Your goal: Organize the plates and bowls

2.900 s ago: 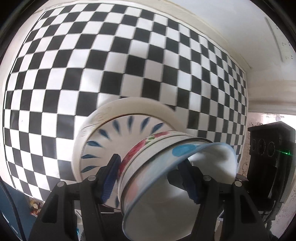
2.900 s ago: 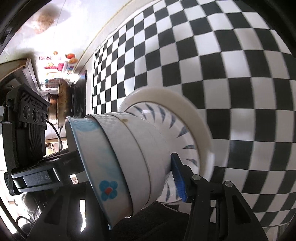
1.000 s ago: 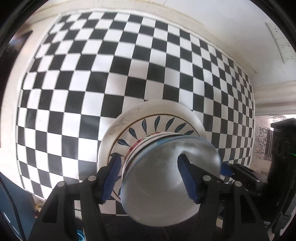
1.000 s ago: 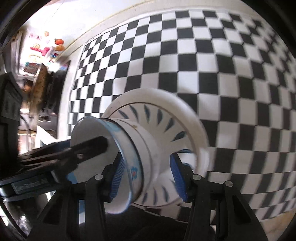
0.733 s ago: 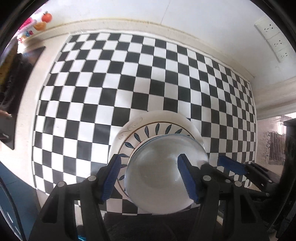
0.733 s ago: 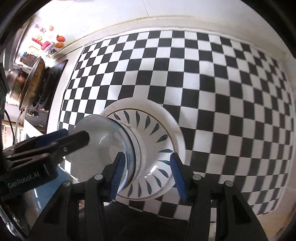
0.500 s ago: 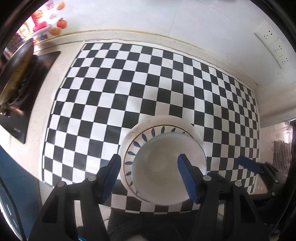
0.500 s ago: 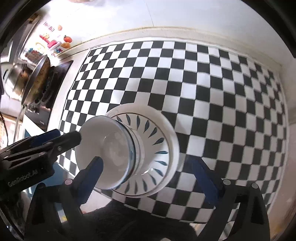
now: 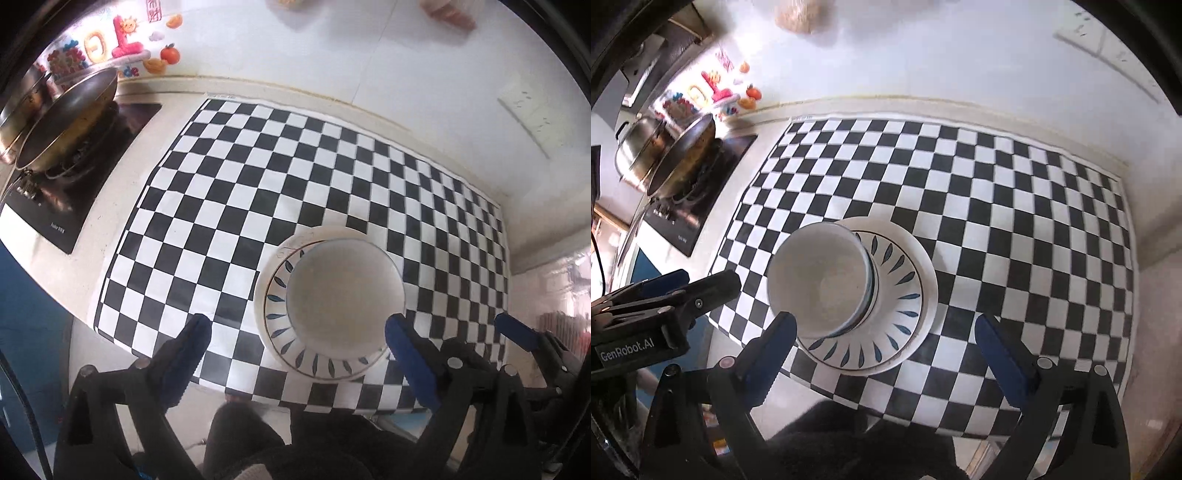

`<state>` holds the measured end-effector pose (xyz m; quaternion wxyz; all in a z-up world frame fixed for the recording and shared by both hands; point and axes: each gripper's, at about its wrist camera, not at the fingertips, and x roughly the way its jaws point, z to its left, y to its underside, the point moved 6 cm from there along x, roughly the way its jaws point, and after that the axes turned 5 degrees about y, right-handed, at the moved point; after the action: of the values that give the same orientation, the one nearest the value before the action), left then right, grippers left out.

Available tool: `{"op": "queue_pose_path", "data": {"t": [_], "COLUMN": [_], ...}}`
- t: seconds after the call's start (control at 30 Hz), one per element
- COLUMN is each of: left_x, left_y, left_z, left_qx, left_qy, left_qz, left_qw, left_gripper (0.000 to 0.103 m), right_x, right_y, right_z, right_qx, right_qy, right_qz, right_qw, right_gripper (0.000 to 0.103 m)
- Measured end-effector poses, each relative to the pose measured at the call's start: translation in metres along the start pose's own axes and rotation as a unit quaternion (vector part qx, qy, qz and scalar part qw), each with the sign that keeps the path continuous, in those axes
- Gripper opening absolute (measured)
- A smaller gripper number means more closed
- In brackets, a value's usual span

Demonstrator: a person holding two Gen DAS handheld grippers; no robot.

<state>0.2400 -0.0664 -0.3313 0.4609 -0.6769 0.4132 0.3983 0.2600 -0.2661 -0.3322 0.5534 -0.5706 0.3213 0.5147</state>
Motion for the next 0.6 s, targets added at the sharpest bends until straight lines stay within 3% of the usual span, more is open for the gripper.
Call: {"op": "queue_pose_path", "data": {"t": [0.3, 0.6], "left_x": [-0.063, -0.148], "left_y": [0.032, 0.068], "left_z": [0.029, 0.04], "left_qx": [0.08, 0.147], "left_qy": [-0.016, -0.03], "left_qz": [-0.06, -0.119], "left_qw": [0.9949, 0.9814], "left_gripper": [0.096, 0.096], "right_x": [-0.063, -0.158], "right_y": [0.065, 0.121], "right_z": [0.03, 0.075], "right_qx": [0.09, 0.11], "right_qy": [0.043, 0.085], "right_qz": [-0.059, -0.125], "right_qw": [0.993, 0.982], "right_gripper": [0.099, 0.099]}}
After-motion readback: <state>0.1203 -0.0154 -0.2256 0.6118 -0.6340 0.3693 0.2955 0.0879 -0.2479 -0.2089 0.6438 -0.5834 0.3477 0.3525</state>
